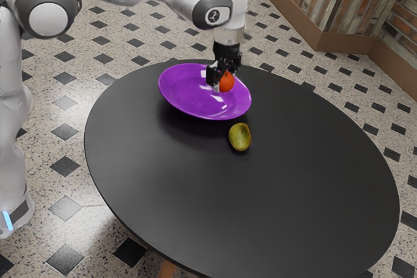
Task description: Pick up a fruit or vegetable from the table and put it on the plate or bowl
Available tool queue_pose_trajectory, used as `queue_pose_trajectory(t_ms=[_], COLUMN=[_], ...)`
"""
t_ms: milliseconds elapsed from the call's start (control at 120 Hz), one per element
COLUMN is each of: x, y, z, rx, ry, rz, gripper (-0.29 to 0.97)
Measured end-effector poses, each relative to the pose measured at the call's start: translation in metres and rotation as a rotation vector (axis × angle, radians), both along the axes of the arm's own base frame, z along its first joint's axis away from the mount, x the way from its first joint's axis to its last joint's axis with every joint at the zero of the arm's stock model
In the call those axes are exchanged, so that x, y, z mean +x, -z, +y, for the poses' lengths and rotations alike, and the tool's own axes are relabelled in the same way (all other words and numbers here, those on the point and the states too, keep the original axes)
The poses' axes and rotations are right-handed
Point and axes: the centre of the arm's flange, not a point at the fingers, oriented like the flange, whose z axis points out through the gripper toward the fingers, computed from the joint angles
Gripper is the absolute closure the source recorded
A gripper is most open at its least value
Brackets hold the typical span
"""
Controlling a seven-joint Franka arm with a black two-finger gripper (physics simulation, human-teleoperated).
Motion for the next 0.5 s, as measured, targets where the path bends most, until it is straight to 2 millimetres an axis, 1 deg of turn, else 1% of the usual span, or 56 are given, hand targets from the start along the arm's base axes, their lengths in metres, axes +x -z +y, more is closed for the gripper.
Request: queue_pose_trajectory(t_ms=[50,158,242,258,283,342,442,500], x=[0.000,0.008,0.008,0.008,0.007,0.007,0.006,0.003], y=[0.006,0.017,0.021,0.021,0.020,0.018,0.007,-0.010], z=[0.006,0.002,0.013,0.016,0.017,0.016,0.009,-0.001], rx=[0.001,0.004,-0.009,-0.012,-0.019,-0.039,-0.059,-0.036], ry=[-0.009,-0.002,-0.022,-0.026,-0.031,-0.034,-0.022,0.016], rz=[0.009,0.023,0.022,0.021,0.016,0.003,-0.023,-0.046], gripper=[0.33,0.33,0.33,0.30,0.25,0.16,0.08,0.05])
